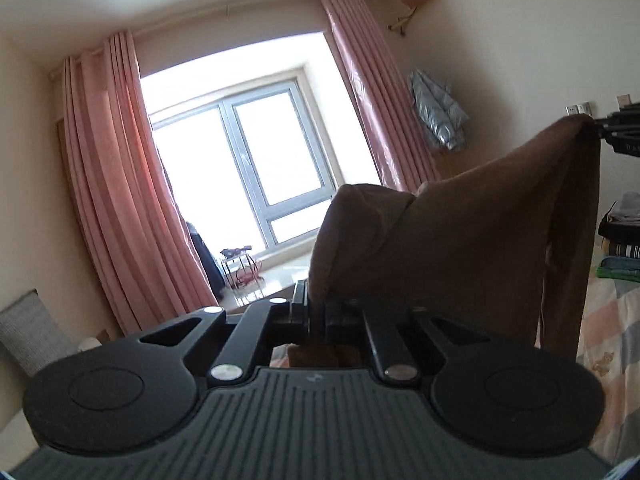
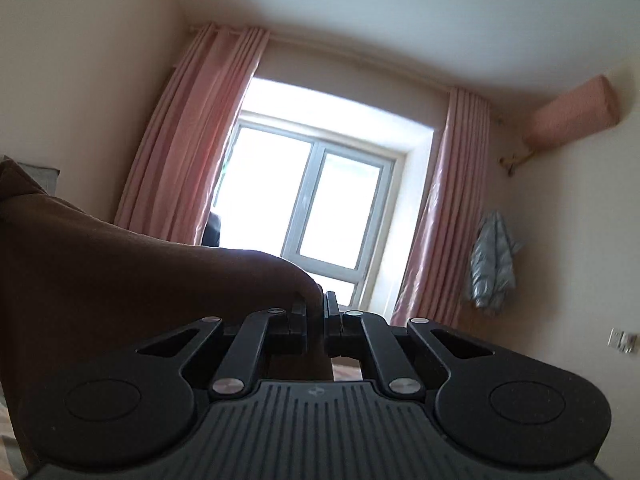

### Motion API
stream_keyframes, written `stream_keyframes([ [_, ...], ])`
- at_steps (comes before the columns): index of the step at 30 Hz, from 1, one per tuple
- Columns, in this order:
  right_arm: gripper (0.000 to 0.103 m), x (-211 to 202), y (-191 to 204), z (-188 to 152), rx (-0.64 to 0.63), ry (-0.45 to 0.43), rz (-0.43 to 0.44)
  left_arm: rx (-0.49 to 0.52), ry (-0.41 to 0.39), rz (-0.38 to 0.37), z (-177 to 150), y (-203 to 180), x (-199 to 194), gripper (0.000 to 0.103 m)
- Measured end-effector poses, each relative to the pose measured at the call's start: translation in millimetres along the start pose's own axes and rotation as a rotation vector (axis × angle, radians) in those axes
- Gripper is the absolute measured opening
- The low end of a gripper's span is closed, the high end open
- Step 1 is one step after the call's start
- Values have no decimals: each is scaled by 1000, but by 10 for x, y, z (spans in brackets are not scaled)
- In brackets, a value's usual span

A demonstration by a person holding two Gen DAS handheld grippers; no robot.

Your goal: Fold clothes

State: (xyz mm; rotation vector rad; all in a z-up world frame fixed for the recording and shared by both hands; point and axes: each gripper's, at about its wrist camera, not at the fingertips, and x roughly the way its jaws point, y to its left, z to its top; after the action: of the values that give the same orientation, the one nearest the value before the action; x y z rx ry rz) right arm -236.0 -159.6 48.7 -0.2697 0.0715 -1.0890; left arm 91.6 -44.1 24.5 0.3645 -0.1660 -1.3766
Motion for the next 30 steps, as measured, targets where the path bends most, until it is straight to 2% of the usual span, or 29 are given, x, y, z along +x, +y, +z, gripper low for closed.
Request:
stream_keyframes([
  [5, 5, -301, -37, 418, -90, -45, -5, -21, -55, 1, 197, 0, -345, 7],
  [10, 5, -234, -108, 501, -163, -4, 32, -12, -40, -16, 307, -58, -332, 8],
  [13, 5, 138, -207, 417, -182, 42, 68, -2, -3, -38, 357, -129, 19, 10],
  [16, 5, 919, -262, 128, -182, 143, 142, -24, 87, -68, 231, -172, 772, 10],
  [20, 5, 2220, -151, -644, -182, 348, 267, -56, 292, -108, -304, -329, 2105, 11],
  [23, 8, 3251, 101, -1537, -157, 537, 341, -82, 491, -110, -1031, -516, 3214, 29],
  [24, 22, 3578, 204, -1884, -134, 616, 351, -87, 559, -103, -1306, -578, 3576, 41],
  [25, 30, 3846, 298, -2228, -105, 699, 352, -94, 633, -97, -1593, -632, 3900, 44],
  [26, 40, 4071, 357, -2566, -72, 786, 344, -103, 715, -82, -1873, -688, 4171, 44],
  [27, 40, 4222, 376, -2863, -39, 866, 335, -117, 801, -59, -2180, -717, 4348, 44],
  [29, 41, 4172, 333, -3283, 54, 948, 349, -158, 938, -24, -2695, -749, 4439, 44],
  [30, 48, 4065, 272, -3462, 114, 969, 365, -176, 972, 3, -2866, -745, 4347, 43],
])
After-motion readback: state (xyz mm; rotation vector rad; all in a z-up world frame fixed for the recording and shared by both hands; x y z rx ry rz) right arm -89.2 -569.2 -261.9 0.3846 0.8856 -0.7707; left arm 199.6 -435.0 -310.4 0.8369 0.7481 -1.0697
